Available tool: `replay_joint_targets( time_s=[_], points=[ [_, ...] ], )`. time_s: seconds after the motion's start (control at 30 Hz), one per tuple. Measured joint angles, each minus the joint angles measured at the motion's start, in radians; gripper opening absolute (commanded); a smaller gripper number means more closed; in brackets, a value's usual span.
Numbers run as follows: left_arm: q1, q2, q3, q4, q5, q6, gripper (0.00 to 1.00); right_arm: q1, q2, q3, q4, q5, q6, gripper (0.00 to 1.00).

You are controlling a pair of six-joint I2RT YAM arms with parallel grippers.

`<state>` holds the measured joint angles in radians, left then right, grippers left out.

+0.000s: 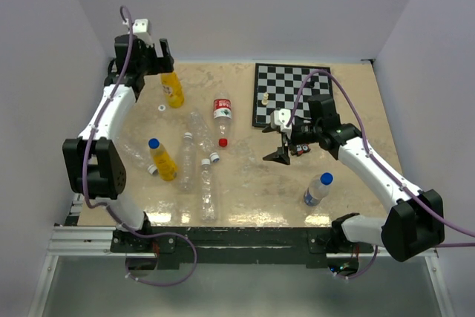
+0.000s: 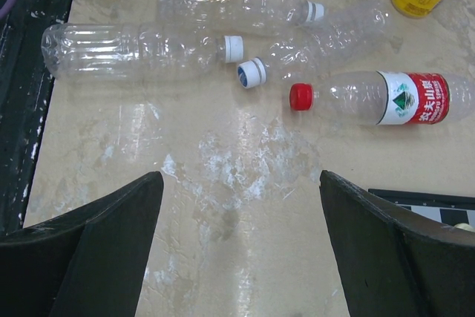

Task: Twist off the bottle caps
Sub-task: Place the plastic bottle at the center of the board, then pick up the plastic bottle from the corner of the board.

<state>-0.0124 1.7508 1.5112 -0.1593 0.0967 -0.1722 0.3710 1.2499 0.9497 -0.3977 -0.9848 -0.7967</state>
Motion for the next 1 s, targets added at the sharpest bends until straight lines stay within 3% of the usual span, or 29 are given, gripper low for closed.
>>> replay_joint_targets(
  time_s=[0.37,0.7,1.0],
  points=[
    [0.003,-0.382,-0.167,0.028,0.012,-0.068,1.00,0.000,0.000,0.000,-0.016,0.001,-0.036,0.89],
    [-0.003,-0.640,-0.390,0.047,0.252,-0.124,1.00,0.000,0.000,0.000,-0.031,0.026,-0.042,0.89],
    [-0.211,-0.788,-0.425,-0.072,0.280,-0.069,1.00,-0.014,0.000,0.000,-0.033,0.032,-0.042,0.90]
  ],
)
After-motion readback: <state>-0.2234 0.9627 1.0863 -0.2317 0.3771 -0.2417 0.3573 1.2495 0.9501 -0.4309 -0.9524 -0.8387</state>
